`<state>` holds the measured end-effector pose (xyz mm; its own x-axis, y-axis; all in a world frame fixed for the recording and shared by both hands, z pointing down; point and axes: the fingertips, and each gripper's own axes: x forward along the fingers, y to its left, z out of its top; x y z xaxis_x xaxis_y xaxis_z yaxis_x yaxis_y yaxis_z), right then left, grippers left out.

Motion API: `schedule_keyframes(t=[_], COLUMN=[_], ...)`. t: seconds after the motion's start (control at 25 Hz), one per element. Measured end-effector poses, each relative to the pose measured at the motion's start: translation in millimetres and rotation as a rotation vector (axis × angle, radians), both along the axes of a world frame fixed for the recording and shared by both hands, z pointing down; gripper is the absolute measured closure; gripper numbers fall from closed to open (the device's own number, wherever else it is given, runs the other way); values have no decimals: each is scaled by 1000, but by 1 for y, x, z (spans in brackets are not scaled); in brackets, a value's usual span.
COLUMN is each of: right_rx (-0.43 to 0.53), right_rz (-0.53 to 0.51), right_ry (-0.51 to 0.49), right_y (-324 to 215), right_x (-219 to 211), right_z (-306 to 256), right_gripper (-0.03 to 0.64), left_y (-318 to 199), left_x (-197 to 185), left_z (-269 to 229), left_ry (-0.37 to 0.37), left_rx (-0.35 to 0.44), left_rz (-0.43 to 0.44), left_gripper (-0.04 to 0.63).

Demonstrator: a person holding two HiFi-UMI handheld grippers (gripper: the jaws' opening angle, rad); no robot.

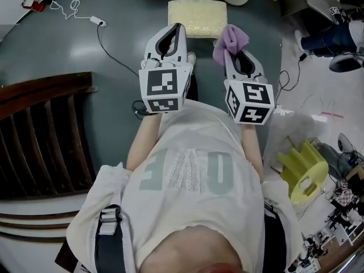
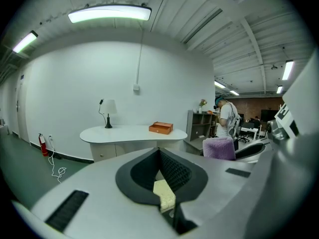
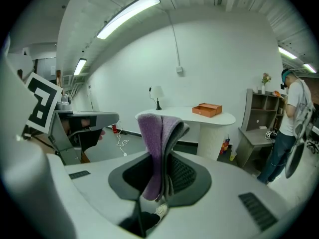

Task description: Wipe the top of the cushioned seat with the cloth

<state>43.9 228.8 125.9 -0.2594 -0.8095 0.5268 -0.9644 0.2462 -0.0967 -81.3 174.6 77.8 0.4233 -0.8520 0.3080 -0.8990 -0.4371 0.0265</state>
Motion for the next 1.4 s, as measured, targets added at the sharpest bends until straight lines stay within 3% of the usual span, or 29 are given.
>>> schedule_keyframes(t=[0.32,0.6,1.4], right_rx=[-19,-31,-31], right_rz=[5,48,-85], right_ry=[24,30,1], right_y=[-133,-214,-261], right_x=[-16,-22,6], right_z=[-9,-14,-8], right_gripper=[529,529,529], left_y=[-132,-215,-245], left_x=[-12,-19,20], left_z=[-9,-16,5], left_ry=[8,-6,-34], left_rx=[5,4,-65], left_rz=[34,76,-60], left_gripper=[589,589,589])
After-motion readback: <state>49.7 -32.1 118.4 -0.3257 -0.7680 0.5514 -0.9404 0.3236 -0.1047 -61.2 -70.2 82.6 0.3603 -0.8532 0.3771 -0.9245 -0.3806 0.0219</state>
